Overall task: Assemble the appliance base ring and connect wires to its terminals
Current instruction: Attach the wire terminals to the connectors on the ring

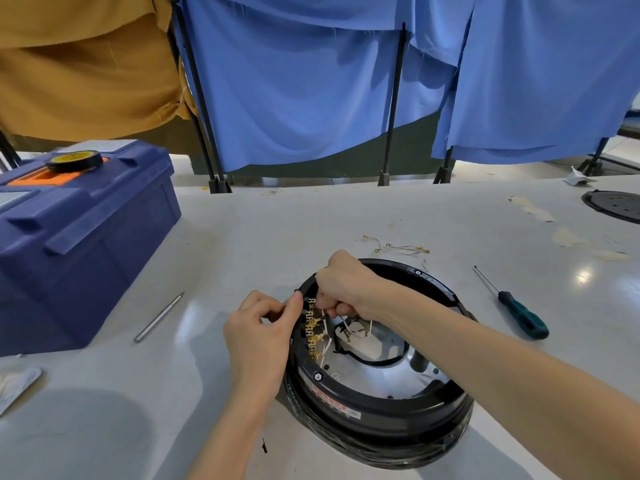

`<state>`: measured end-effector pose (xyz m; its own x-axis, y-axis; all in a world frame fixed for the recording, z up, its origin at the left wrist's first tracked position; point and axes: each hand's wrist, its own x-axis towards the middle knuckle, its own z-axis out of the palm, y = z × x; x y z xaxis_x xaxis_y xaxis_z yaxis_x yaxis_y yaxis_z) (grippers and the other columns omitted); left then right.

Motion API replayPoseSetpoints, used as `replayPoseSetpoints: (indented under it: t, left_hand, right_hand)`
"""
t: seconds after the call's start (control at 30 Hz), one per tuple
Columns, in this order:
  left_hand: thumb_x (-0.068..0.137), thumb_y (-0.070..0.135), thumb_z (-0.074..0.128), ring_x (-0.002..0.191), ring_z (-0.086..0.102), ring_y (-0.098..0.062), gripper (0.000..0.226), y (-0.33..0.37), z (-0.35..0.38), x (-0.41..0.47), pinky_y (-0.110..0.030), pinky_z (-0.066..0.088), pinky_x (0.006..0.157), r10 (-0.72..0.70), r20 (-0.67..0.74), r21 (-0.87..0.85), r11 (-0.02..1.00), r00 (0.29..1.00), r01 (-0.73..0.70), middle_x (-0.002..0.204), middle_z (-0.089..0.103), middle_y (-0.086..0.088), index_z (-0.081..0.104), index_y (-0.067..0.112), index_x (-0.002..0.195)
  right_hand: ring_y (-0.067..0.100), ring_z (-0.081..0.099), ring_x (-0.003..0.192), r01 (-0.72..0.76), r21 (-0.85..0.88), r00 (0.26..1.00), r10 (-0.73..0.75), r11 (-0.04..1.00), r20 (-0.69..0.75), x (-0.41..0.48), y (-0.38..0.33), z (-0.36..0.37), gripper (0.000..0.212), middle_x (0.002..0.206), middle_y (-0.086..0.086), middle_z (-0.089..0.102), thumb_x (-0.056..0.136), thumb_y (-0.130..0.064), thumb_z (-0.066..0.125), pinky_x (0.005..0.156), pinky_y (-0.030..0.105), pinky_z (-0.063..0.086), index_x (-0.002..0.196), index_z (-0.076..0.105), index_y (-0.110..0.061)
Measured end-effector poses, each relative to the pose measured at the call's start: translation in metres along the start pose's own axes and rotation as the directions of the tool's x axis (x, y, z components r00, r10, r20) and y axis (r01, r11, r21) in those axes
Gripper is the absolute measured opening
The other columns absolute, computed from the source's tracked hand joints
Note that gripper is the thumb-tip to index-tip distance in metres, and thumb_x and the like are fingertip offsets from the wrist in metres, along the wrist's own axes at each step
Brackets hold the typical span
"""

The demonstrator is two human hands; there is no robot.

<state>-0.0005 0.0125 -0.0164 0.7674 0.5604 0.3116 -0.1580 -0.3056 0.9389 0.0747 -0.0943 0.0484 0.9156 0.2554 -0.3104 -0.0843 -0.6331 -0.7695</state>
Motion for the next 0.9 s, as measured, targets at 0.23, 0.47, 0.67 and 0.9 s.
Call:
replayPoseSetpoints:
  t: [0.23, 0.47, 0.67, 0.9]
  left_hand:
    - [0.075, 0.027, 0.08, 0.05, 0.047, -0.003, 0.035, 0.002, -0.002, -0.001, -0.012, 0.035, 0.05, -0.027, -0.022, -0.001, 1.0, 0.999, 0.027, 0.06, 0.056, 0.004, 0.063, 0.02, 0.046]
    - [0.074, 0.028, 0.081, 0.055, 0.053, -0.003, 0.028, 0.005, -0.003, -0.001, -0.013, 0.038, 0.053, -0.017, -0.03, 0.033, 0.999, 0.999, 0.018, 0.063, 0.061, 0.003, 0.067, 0.023, 0.05]
    - [0.069, 0.035, 0.083, 0.067, 0.059, 0.003, 0.017, 0.01, -0.009, -0.007, -0.009, 0.042, 0.058, 0.066, -0.041, 0.124, 0.99, 0.997, -0.061, 0.068, 0.063, 0.005, 0.072, 0.026, 0.06]
    - [0.066, 0.039, 0.085, 0.058, 0.058, -0.005, 0.026, 0.008, -0.009, -0.006, -0.023, 0.043, 0.057, 0.039, -0.084, 0.211, 0.977, 0.996, -0.021, 0.061, 0.06, 0.005, 0.07, 0.02, 0.054]
  right_hand:
    - [0.019, 0.057, 0.045, 0.124, -0.039, 0.984, -0.118, 0.992, 0.132, -0.013, 0.006, -0.021, 0.014, 0.062, 0.016, 0.065, 0.088, 0.003, 0.062, 0.044, 0.024, 0.05, 0.086, 0.066, 0.015]
    - [0.013, 0.066, 0.082, 0.485, -0.236, 0.867, -0.498, 0.842, 0.005, -0.041, 0.015, -0.028, 0.009, 0.083, -0.001, 0.073, 0.081, -0.011, 0.073, 0.076, 0.027, 0.055, 0.089, 0.077, -0.012]
    - [0.02, 0.038, 0.102, 0.503, -0.545, 0.809, -0.587, 0.671, 0.025, -0.046, 0.024, -0.004, 0.019, 0.104, 0.0, 0.059, 0.087, -0.018, 0.064, 0.089, 0.034, 0.041, 0.104, 0.071, -0.02]
    - [0.02, 0.04, 0.099, 0.484, -0.512, 0.835, -0.55, 0.71, 0.027, -0.042, 0.023, -0.003, 0.013, 0.099, -0.001, 0.055, 0.08, -0.024, 0.072, 0.078, 0.028, 0.039, 0.091, 0.072, -0.019]
